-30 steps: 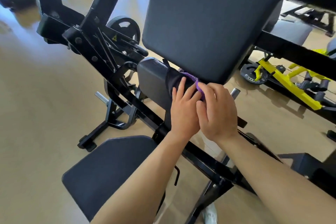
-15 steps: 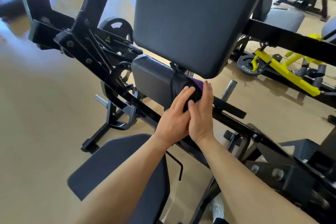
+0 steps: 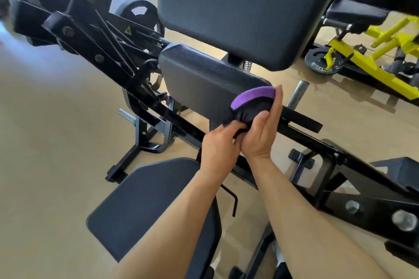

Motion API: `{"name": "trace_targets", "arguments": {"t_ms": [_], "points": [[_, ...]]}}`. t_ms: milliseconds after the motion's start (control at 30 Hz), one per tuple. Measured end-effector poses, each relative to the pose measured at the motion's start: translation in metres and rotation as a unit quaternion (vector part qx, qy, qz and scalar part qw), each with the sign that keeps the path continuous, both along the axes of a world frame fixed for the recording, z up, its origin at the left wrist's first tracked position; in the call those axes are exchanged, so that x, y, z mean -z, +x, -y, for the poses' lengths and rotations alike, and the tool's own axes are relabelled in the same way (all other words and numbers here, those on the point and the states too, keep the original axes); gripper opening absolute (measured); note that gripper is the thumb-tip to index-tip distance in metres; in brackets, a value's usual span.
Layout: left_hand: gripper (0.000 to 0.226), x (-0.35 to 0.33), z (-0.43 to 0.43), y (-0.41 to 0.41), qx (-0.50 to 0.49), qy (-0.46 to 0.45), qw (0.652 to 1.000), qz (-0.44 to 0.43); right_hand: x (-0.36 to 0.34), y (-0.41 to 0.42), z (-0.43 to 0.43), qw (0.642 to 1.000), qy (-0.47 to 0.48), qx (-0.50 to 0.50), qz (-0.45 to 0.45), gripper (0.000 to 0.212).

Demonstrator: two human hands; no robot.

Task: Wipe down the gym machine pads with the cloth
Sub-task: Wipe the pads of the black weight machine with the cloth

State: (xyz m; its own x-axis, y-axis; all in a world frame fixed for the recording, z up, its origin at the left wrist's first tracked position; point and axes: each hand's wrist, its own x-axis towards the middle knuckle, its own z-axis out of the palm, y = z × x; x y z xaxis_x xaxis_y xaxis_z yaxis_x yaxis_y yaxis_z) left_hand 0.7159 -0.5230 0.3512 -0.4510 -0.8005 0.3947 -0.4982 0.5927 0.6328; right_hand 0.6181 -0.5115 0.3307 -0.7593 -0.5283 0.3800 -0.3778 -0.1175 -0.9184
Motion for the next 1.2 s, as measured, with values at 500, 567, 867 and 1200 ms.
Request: {"name": "trace_targets", "arguments": {"t_ms": [500,567,867,1200], "points": [[0.012,0.016,-0.022,-0.012,-0.248,0.437,0.851,-0.153,0.011,0.027,-0.032,0.814,0.046,-0.048,0.577,0.060],[0.013,0.011,-0.022,-0.021,-0.288,0.453,0.822,-0.191,0.001,0.023,-0.041,0.821,0.080,-0.041,0.564,0.050],[0.032,-0.010,-0.012,-0.037,-0.367,0.649,0.511,-0.427,0.005,0.015,-0.050,0.778,0.107,0.014,0.618,0.055],[0.014,0.000,-0.014,-0.053,-0.299,0.618,0.562,-0.461,0.019,0.009,-0.048,0.827,0.229,0.003,0.513,0.017]]}}
